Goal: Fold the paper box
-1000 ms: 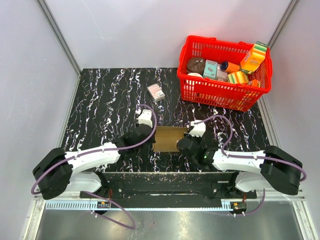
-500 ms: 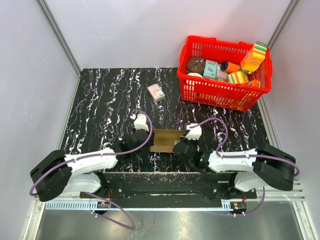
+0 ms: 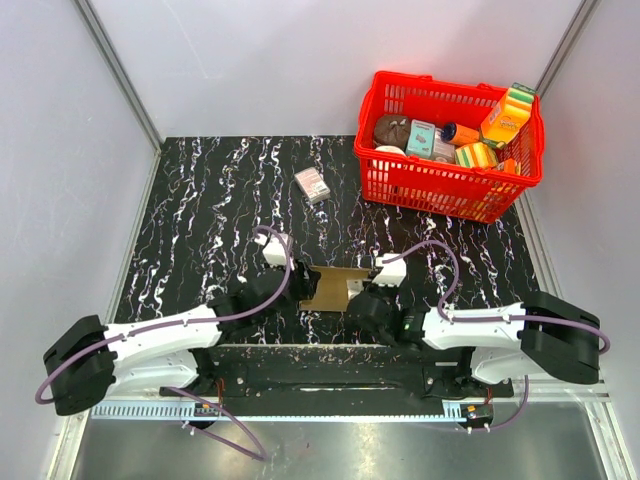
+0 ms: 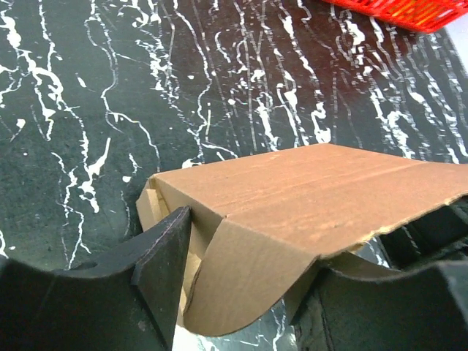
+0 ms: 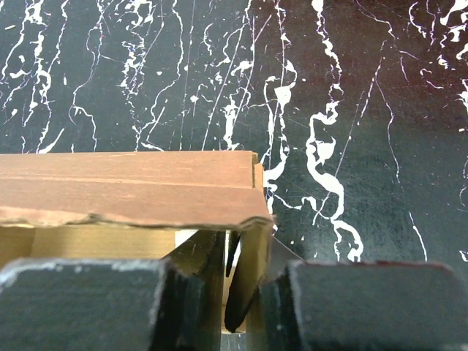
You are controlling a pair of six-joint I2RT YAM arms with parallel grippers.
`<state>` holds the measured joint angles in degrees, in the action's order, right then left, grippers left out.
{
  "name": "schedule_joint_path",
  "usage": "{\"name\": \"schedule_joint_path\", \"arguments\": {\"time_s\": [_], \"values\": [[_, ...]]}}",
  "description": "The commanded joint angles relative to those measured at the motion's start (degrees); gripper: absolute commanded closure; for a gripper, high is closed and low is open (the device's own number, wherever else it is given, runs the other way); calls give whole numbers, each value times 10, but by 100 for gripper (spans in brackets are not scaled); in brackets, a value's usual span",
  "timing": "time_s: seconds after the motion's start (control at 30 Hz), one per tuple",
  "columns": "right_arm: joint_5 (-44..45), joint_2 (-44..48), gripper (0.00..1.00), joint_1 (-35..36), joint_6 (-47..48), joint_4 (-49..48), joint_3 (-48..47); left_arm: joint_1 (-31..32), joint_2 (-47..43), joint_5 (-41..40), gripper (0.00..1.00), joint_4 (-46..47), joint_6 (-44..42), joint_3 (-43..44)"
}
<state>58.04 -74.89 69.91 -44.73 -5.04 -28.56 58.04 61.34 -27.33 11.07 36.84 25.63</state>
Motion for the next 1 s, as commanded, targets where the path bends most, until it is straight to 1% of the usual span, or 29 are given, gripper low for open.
{"name": "schedule_joint_path", "arguments": {"time_s": [0.0,0.17,0.47,0.53,0.63,0.73,0.97], "values": [[37,19,82,11,-33,10,1,16,-53,48,46,-6,24,-10],[42,20,83,14,-41,15,3,26,-93,65,45,-25,33,-32],[50,8,84,18,-58,38,-10,31,-96,80,44,-39,35,-50],[52,6,86,18,-71,47,-12,31,-96,80,44,-40,35,-53],[60,0,92,22,-98,75,-18,31,-95,77,43,-34,35,-56],[76,-8,95,27,-116,80,-22,31,-92,76,43,-24,32,-55],[116,-26,99,37,-122,77,-32,31,-87,67,41,-21,22,-43]]}}
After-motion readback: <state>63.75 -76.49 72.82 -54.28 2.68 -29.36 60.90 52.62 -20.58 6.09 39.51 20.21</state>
